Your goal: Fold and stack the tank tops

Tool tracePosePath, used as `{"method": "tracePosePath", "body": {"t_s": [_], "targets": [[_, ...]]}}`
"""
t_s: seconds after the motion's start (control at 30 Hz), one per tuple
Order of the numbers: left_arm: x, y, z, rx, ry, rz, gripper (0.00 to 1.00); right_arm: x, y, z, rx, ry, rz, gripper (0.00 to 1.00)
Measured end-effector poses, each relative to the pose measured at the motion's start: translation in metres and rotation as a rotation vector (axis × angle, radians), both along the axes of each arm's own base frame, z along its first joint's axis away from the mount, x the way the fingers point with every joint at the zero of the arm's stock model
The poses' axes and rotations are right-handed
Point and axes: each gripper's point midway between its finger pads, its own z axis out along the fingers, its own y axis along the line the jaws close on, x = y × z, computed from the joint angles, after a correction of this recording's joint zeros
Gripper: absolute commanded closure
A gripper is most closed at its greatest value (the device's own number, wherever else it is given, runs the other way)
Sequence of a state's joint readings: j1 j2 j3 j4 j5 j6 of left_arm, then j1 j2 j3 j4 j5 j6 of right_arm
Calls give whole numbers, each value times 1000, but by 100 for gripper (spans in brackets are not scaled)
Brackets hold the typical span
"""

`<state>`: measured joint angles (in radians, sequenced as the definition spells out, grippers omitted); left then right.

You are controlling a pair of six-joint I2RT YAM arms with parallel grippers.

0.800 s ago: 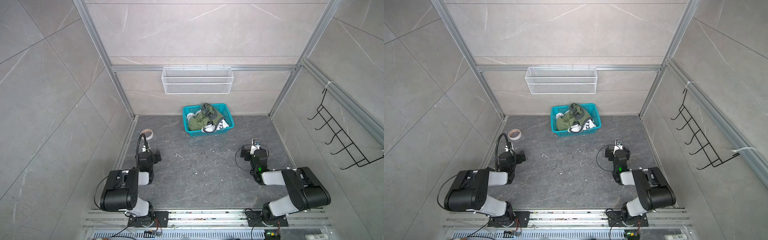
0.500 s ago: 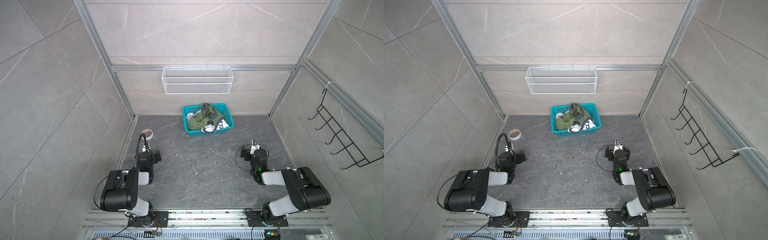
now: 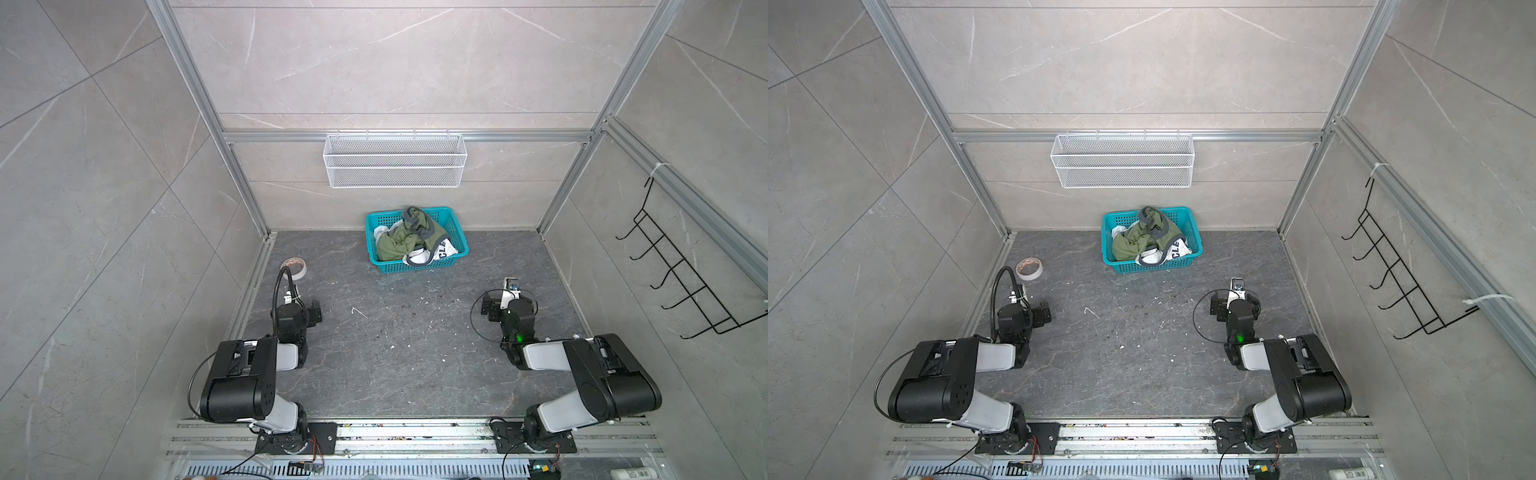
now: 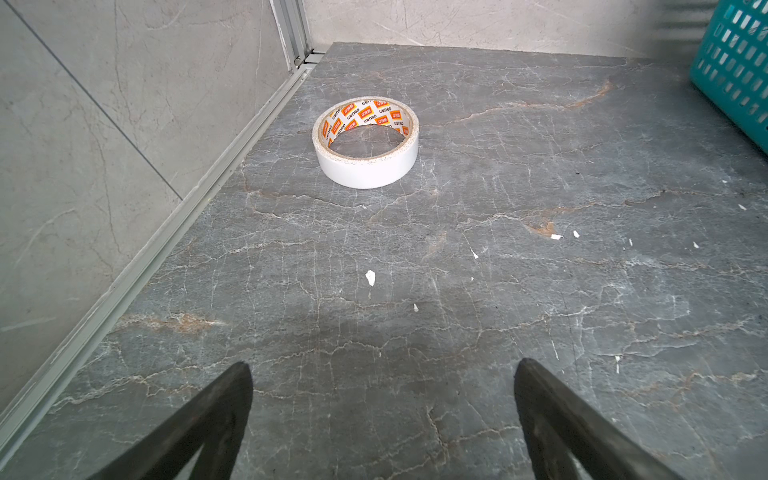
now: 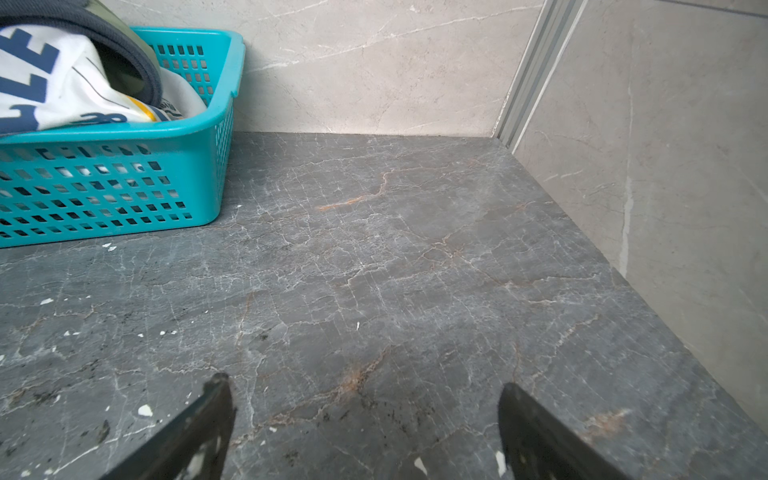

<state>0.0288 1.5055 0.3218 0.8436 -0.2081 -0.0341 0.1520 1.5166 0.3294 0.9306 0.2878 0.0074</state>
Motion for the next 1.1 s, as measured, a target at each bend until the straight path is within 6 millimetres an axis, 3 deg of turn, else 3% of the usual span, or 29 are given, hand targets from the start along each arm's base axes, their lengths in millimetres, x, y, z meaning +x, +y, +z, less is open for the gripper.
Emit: {"method": "tracePosePath", "body": {"t_s": [0.4,0.57,0.63,0.73,0.9,1.0,1.1], "targets": [[0,-2,2,15,-2,5,0,0,1,0,1,0,4,1],[-7,-22,36,76,-59,-6,0,-11,11,11,-13,-25,40,1],[-9,-32,60,82,-91,-22,0,-18,21,31,-23,-55,71,1],[-14,-43,100,31,-162,-32,0,-28,39,78,-7,-147,134,1],[-34,-38,161,-188,-261,56,0,-48,59,160,81,-273,240,1],[-52,-27,178,-336,-273,165,0,-59,62,194,174,-302,262,1],[-76,-19,174,-448,-244,253,0,-64,60,203,279,-271,235,0]]}}
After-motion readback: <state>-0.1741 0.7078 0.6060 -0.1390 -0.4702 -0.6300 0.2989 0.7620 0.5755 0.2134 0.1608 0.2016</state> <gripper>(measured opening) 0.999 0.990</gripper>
